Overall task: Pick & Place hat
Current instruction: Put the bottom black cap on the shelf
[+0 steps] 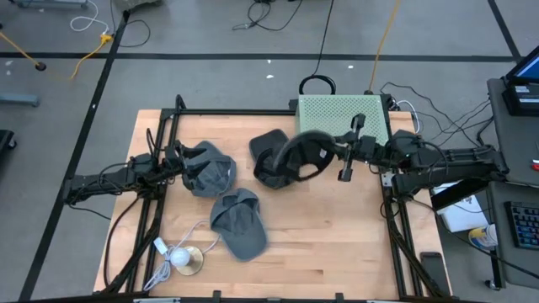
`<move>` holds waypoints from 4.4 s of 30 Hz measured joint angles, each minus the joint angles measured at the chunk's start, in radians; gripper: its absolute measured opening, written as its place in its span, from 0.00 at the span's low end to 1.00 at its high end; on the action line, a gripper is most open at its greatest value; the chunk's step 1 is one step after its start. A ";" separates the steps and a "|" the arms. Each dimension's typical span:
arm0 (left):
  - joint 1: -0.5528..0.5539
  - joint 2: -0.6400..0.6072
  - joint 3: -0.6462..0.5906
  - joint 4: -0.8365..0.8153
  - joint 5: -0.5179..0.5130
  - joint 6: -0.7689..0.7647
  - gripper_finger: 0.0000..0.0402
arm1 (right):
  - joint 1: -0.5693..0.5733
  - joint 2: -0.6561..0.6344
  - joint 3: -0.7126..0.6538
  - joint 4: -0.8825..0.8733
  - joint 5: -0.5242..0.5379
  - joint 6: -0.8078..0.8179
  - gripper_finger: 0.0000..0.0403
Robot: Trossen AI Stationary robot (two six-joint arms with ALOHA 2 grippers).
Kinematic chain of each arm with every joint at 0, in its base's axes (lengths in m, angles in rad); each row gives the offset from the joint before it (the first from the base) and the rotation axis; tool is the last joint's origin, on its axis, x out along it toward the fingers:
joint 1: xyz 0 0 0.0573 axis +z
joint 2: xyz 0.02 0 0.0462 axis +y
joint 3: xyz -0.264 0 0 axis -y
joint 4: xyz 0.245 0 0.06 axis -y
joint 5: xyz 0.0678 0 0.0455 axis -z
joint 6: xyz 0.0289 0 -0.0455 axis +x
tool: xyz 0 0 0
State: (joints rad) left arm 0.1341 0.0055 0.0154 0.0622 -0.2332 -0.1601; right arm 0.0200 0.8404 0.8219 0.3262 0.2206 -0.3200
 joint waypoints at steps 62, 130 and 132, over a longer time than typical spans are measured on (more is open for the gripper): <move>-0.047 1.331 1.512 -0.002 0.239 0.417 0.63 | 0.000 0.336 0.564 -0.018 0.172 -0.358 0.02; -0.119 1.211 1.513 0.035 1.054 0.915 0.02 | -0.049 0.144 0.562 -0.813 -0.338 1.593 0.59; -0.126 1.214 1.513 0.036 1.048 0.932 0.02 | -0.060 0.168 0.562 -0.784 -0.409 1.619 0.60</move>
State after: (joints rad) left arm 0.0085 1.2191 1.5280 0.0979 0.8151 0.7718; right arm -0.0402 1.0081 1.3842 -0.4582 -0.1883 1.2988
